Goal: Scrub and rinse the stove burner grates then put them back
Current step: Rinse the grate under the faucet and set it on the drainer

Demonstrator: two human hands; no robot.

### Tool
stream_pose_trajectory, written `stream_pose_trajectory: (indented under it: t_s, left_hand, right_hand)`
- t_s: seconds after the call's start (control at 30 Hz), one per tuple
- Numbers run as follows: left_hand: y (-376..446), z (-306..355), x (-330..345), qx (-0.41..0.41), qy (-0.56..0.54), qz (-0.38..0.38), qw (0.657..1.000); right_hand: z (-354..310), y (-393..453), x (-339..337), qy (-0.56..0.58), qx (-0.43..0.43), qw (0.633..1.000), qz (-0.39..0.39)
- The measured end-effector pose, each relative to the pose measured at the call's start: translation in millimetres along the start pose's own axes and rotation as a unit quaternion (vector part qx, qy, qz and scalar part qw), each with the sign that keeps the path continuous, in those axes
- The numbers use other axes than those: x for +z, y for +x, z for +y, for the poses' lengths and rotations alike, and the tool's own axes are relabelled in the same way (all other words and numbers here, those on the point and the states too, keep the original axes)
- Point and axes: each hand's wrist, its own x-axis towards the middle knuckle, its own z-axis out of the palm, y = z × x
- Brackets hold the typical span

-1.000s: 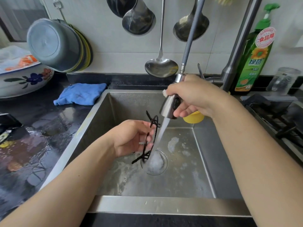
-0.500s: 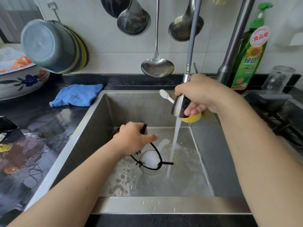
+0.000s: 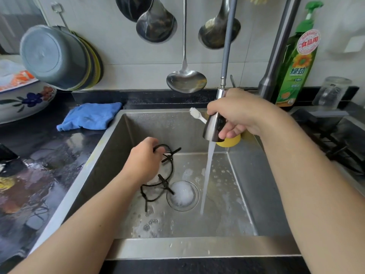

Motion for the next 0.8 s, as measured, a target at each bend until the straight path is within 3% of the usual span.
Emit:
stream_pose_trajectory:
  t_s: [0.07,0.17,0.3,0.6,0.8]
  left_hand:
    - [0.0,-0.4,4.1,-0.058,-0.137,-0.039,0.988]
    - [-3.9,5.3,3.1,-0.177,-0.376,-0.149,0.897]
    - [-7.0,15.0,-3.4,-0.186,-0.5,-0.239,0.811]
    - [-10.1,13.5,-3.5,-0.166,-0.504,-0.249,0.81]
    - [-11.2,14.7,-2.2,-0.165,-0.464,-0.245,0.835]
  right_hand:
    - [-0.3,-1.1,1.1,0.015,-0.007,1.0,-0.013]
    - [-1.6,-2.7,5.9,0.052,-0.025,0.997,-0.041]
    - [-7.2,-4.0,18.9,0.101,-0.058,0.991,-0.071]
    - [-16.9,-0.2,52.8,0.175,-0.1,0.979,-0.021]
    - [-17.1,2.9,56.4,0.173,-0.104,0.979,-0.012]
